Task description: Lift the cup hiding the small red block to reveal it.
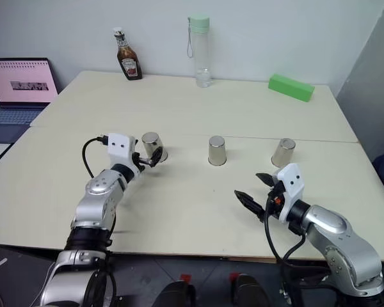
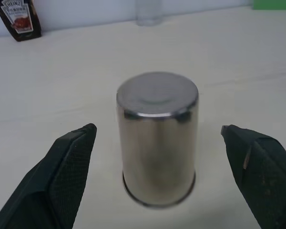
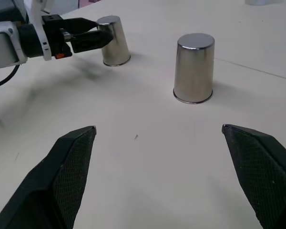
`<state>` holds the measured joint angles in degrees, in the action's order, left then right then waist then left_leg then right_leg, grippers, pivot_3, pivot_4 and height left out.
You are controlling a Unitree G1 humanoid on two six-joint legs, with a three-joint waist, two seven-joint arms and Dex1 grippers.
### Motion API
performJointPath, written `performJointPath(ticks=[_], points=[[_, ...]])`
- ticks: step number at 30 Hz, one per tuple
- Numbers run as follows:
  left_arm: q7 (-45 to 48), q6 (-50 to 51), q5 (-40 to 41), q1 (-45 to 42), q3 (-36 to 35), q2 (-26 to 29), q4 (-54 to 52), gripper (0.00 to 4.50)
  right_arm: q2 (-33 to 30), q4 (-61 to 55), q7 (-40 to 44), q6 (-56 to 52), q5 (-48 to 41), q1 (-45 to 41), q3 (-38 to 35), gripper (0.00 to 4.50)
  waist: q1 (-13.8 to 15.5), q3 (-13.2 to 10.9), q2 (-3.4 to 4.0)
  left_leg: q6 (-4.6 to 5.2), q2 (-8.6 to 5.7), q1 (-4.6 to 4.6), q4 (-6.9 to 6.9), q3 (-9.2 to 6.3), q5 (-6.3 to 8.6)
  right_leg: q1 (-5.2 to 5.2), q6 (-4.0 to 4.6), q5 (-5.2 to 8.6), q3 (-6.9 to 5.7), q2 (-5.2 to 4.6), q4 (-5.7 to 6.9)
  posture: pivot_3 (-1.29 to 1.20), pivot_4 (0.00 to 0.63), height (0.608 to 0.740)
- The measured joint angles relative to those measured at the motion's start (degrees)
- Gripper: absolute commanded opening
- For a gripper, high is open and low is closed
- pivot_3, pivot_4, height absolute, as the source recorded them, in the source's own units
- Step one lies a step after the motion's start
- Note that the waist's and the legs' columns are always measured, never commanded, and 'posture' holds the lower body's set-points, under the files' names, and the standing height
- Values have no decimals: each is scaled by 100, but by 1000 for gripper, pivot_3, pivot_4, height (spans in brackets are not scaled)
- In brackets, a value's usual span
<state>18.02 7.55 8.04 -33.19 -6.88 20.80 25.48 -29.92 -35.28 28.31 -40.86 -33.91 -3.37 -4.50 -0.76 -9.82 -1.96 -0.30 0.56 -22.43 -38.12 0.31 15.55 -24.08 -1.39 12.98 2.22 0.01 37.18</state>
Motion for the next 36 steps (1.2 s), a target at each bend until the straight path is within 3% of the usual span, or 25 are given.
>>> performJointPath(ticks=[5, 8, 13, 22, 26, 33, 36], points=[[124, -439, -53, -236, 20, -90, 846, 4464, 0, -165, -109, -133, -209, 10, -123, 4500, 3, 0, 0, 0, -2, -3, 0, 1, 0, 0, 6, -5, 0, -5, -2, 0, 150, 740], [252, -723, -66, -390, 39, -141, 1394, 4013, 37, -259, -220, -209, -349, -17, -172, 4500, 22, 1, -1, 0, -1, -3, -1, -3, 0, 0, 2, -3, -5, -4, 0, 0, 150, 740], [288, -1192, -123, -583, 35, -180, 1902, 2850, 88, -310, -369, -239, -401, -44, -201, 4500, 34, 1, -1, 0, -2, -4, -2, -3, 0, 0, 1, -2, -4, -4, 0, 0, 150, 740], [267, -1406, -172, -721, 20, -137, 1984, 2803, 41, -308, -363, -240, -443, -44, -252, 4500, 37, 1, -1, 0, -1, -4, -1, -4, 0, 0, 4, -4, -6, -4, 0, 0, 150, 740], [248, -960, -33, -532, -73, -126, 1269, 2803, 60, -269, -386, -232, -437, -61, -250, 4500, 34, 1, -1, 0, 0, -4, -2, -3, 0, -1, 6, -5, -3, -5, 0, 0, 150, 740], [-448, 516, 196, 488, -675, 131, -1043, 2803, 65, -267, -422, -229, -444, 19, -300, 4500, -8, 1, -1, 0, 5, -1, 0, -9, 0, -1, 20, -13, -5, -7, 5, 0, 150, 740], [-602, 749, 176, 844, -819, 276, -1374, 2803, 105, -258, -456, -228, -442, 7, -290, 4500, -5, 1, 0, -1, 4, 9, -4, -4, -1, 6, 1, -2, -3, -7, 8, 0, 150, 740]])
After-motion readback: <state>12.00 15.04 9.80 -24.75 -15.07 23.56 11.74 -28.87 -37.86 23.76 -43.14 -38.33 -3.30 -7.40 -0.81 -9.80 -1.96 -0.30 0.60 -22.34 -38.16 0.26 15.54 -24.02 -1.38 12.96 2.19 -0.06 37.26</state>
